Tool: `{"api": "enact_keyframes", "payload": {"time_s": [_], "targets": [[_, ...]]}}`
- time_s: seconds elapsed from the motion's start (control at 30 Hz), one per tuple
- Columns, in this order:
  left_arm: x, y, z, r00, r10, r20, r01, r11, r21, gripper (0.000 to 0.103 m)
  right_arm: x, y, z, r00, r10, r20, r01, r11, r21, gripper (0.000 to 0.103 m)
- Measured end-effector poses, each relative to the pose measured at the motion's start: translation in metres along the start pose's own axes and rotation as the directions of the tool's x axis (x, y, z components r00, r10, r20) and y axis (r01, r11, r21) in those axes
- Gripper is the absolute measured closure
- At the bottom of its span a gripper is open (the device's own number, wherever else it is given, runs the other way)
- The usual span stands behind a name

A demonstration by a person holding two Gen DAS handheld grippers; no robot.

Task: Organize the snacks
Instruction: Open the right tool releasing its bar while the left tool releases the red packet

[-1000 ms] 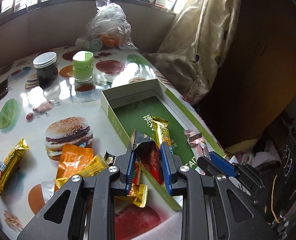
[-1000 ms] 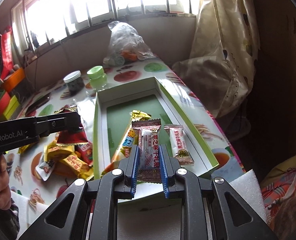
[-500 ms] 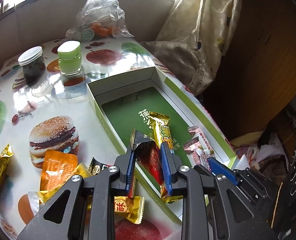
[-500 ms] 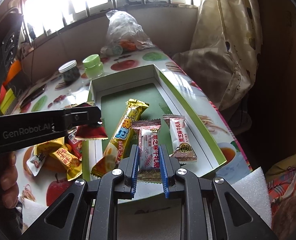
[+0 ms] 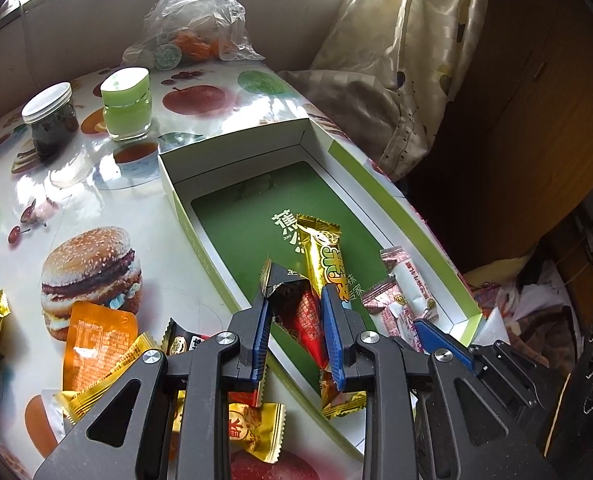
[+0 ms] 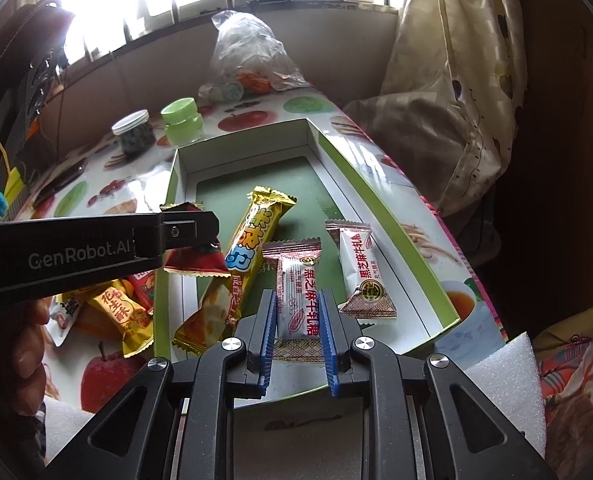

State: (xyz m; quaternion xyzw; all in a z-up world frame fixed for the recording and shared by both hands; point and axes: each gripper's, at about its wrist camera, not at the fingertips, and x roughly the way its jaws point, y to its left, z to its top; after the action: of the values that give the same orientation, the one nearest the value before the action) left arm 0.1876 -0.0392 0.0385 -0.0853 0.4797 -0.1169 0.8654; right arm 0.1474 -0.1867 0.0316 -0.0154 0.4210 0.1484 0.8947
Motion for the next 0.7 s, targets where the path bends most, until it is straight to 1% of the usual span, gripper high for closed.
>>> {"api": "enact_keyframes", "payload": {"time_s": [0.33,0.57,0.7], "targets": [[0.0,-0.001,0.0,1.0,-0.003,0.001,0.003,1.0,0.009,0.073,-0.002,0.002,0.0,1.0,-0.022,-0.007,0.022,1.0,0.008,0.077],[-0.004,-0.005,-0.001,1.0,-0.021,0.011,0.021,1.0,0.015,0.063,-0.008,0.002,-0.003,0.999,-0.042,0.004,0.042,0.999,0.008,0.069],[-0.009,-0.005,-0.004,1.0,-0.019,0.018,0.019,1.0,0.012,0.063,-0.012,0.001,-0.003,0.999,-0.049,0.011,0.049,0.999,0.013,0.068]]}}
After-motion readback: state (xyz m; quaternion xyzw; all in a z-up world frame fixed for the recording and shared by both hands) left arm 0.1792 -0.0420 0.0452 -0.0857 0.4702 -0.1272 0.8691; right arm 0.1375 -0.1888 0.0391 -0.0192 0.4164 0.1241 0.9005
